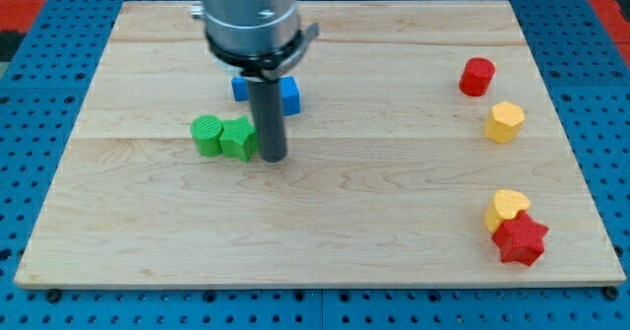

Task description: Separate the yellow heart from yellow red star

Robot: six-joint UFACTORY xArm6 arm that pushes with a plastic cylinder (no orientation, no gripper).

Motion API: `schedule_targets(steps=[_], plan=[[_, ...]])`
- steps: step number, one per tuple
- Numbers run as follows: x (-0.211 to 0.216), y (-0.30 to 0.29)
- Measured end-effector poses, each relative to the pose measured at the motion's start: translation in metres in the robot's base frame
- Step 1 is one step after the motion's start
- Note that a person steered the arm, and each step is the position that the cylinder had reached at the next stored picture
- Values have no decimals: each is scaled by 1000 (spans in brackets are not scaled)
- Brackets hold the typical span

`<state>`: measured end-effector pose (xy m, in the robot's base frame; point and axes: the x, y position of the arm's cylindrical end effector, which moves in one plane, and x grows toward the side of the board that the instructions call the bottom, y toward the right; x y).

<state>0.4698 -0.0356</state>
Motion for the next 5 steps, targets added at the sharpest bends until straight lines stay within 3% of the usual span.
schedule_targets(steps=[5], plan=[[25,272]])
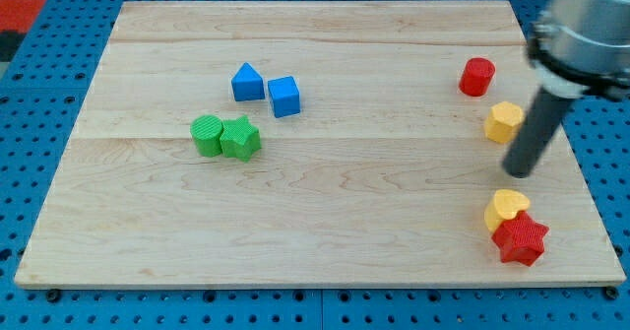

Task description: Separate the yellow heart from yellow red star

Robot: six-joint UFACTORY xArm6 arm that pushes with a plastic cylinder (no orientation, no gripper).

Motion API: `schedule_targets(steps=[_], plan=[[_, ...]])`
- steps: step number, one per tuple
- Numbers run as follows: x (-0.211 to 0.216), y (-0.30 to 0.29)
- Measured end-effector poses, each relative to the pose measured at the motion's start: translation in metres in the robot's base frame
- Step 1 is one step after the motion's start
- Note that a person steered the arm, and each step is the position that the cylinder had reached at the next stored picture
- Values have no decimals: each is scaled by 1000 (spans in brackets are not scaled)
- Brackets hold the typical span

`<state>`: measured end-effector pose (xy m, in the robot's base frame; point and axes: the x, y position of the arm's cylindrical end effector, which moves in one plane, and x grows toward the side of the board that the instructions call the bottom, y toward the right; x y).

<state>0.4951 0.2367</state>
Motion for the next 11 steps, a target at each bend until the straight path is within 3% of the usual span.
schedule_targets(steps=[1,2,3,4,5,7,11], plan=[[22,33],[73,47],[116,33],[123,0],[104,-48],[64,-62],[-8,-27]])
